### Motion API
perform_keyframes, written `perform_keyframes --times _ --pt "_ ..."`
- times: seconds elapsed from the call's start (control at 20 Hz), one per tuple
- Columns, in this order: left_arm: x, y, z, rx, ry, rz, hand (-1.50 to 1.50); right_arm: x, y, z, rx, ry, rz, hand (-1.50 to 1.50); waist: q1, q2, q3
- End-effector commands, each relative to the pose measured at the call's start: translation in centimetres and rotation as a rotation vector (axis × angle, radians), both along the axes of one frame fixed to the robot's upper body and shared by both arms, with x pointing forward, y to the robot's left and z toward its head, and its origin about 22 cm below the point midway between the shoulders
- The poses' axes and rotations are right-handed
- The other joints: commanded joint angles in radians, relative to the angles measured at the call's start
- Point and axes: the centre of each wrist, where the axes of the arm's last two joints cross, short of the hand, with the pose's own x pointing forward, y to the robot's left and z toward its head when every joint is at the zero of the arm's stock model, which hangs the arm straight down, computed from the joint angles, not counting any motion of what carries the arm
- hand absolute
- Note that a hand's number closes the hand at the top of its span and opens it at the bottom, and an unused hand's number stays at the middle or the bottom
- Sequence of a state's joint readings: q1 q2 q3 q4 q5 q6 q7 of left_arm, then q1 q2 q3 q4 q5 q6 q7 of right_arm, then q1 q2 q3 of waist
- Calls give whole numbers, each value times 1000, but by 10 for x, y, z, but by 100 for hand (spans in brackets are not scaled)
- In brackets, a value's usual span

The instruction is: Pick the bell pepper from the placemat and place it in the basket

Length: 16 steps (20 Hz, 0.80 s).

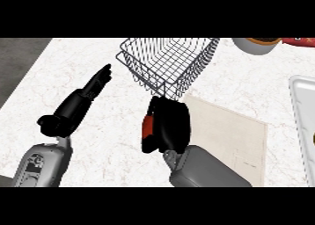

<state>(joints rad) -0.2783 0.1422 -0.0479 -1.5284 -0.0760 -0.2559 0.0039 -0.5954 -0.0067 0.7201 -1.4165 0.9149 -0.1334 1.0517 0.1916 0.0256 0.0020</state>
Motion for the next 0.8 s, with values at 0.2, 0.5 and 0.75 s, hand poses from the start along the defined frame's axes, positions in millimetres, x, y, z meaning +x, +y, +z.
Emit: perform_keyframes --times 0.2,0.5,0.75 --pt "5 -9 0 5 9 -15 0 7 27 68 315 -319 -61 150 8 -14 -4" --pt "7 -14 -1 5 27 -21 0 18 40 100 368 -398 -113 150 7 -21 -8" --pt "7 -6 -5 10 25 9 0 34 50 118 300 -413 -201 150 -13 -26 -12"
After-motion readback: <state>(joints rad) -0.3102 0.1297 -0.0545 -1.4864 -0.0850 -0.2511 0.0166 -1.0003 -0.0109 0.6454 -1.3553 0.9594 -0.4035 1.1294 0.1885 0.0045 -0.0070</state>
